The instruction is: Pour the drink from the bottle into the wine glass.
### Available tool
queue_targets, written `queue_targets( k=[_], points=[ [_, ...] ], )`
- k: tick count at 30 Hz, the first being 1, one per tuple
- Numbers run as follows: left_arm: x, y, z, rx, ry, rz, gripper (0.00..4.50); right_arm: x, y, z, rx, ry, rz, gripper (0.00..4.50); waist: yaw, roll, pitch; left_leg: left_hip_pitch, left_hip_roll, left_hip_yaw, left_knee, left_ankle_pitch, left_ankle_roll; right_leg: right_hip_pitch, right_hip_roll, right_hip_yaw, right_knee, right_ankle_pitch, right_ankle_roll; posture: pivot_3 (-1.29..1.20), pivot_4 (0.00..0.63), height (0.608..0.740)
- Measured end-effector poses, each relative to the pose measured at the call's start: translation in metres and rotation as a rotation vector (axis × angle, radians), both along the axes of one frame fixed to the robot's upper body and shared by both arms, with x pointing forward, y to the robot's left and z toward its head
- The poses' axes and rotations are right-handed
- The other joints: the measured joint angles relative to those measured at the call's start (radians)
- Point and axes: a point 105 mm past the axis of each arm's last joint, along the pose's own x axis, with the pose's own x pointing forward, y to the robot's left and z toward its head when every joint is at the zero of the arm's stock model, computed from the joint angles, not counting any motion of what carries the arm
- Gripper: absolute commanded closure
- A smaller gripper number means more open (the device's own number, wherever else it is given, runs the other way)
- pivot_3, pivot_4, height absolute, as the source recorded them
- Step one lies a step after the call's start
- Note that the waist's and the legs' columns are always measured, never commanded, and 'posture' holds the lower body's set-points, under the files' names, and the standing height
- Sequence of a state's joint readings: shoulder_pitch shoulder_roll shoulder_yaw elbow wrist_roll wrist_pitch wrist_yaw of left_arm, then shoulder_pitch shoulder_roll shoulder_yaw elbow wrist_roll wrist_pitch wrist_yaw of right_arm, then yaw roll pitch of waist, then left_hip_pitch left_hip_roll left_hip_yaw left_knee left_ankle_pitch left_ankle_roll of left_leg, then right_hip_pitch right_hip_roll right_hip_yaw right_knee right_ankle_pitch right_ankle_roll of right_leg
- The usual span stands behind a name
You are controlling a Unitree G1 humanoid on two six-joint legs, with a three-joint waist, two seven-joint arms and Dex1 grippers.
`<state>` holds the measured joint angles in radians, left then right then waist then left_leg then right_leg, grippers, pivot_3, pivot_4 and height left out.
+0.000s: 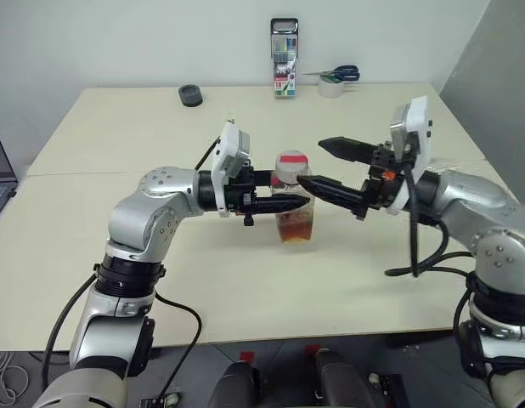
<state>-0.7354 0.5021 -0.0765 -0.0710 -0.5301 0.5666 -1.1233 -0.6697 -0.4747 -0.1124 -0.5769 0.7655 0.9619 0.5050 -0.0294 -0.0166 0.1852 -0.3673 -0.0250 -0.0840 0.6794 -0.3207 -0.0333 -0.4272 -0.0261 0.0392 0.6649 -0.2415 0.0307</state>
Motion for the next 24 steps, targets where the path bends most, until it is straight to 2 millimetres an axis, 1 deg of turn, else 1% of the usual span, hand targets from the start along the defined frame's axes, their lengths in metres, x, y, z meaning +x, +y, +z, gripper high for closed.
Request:
queue_targets(
  k=[5, 12, 15, 17, 18, 20, 21, 24],
  points=[
    [0.001, -0.005, -0.001, -0.013, -0.003, 0.001, 2.63, 0.001, 0.012, -0.002, -0.013, -0.043, -0.043, 0.02, 0.0, 0.0, 0.0, 0.0, 0.0, 0.0, 0.0, 0.0, 0.0, 0.0, 0.0, 0.0, 0.0, 0.0, 0.0, 0.0, 0.15, 0.74],
    [0.005, -0.01, -0.002, -0.005, -0.011, 0.001, 2.63, 0.002, 0.025, -0.005, 0.018, -0.027, -0.042, 0.02, -0.001, 0.0, 0.0, 0.0, 0.0, 0.0, 0.0, 0.0, 0.0, 0.0, 0.001, 0.0, 0.0, 0.0, 0.0, 0.0, 0.15, 0.74],
    [0.004, -0.01, -0.001, -0.003, -0.012, -0.006, 2.63, 0.003, 0.026, -0.005, 0.031, -0.025, -0.044, 0.58, -0.001, 0.0, 0.0, 0.0, 0.0, 0.0, 0.0, 0.0, 0.0, 0.0, 0.001, 0.0, 0.0, 0.0, 0.0, 0.0, 0.15, 0.74],
    [0.003, -0.01, -0.001, -0.001, -0.012, -0.012, 2.63, 0.004, 0.027, -0.005, 0.04, -0.019, -0.045, 1.3, -0.002, 0.0, 0.0, 0.0, 0.0, 0.0, 0.0, 0.0, 0.0, 0.0, 0.001, 0.0, 0.0, 0.0, 0.0, 0.0, 0.15, 0.74],
    [0.003, -0.009, -0.002, 0.0, -0.011, -0.013, 2.63, 0.004, 0.027, -0.005, 0.04, -0.016, -0.044, 1.74, -0.002, 0.0, 0.0, 0.0, 0.0, 0.0, 0.0, 0.0, 0.0, 0.0, 0.001, 0.0, 0.0, 0.0, 0.0, 0.0, 0.15, 0.74],
    [0.004, -0.009, -0.002, 0.001, -0.008, -0.01, 2.63, 0.003, 0.029, -0.006, 0.038, -0.012, -0.031, 2.4, -0.002, 0.0, 0.0, 0.0, 0.0, 0.0, 0.0, 0.0, 0.0, 0.0, 0.001, 0.0, 0.0, 0.0, 0.0, 0.0, 0.15, 0.74],
    [0.005, -0.009, -0.002, 0.001, -0.008, -0.01, 2.63, 0.003, 0.029, -0.006, 0.037, -0.012, -0.031, 2.66, -0.002, 0.0, 0.0, 0.0, 0.0, 0.0, 0.0, 0.0, 0.0, 0.0, 0.001, 0.0, 0.0, 0.0, 0.0, 0.0, 0.15, 0.74],
    [0.005, -0.009, -0.002, 0.003, -0.008, -0.008, 2.63, 0.003, 0.029, -0.007, 0.038, -0.01, -0.029, 2.67, -0.002, 0.0, 0.0, 0.0, 0.0, 0.0, 0.0, 0.0, 0.0, 0.0, 0.001, 0.0, 0.0, 0.0, 0.0, 0.0, 0.15, 0.74]
  ],
)
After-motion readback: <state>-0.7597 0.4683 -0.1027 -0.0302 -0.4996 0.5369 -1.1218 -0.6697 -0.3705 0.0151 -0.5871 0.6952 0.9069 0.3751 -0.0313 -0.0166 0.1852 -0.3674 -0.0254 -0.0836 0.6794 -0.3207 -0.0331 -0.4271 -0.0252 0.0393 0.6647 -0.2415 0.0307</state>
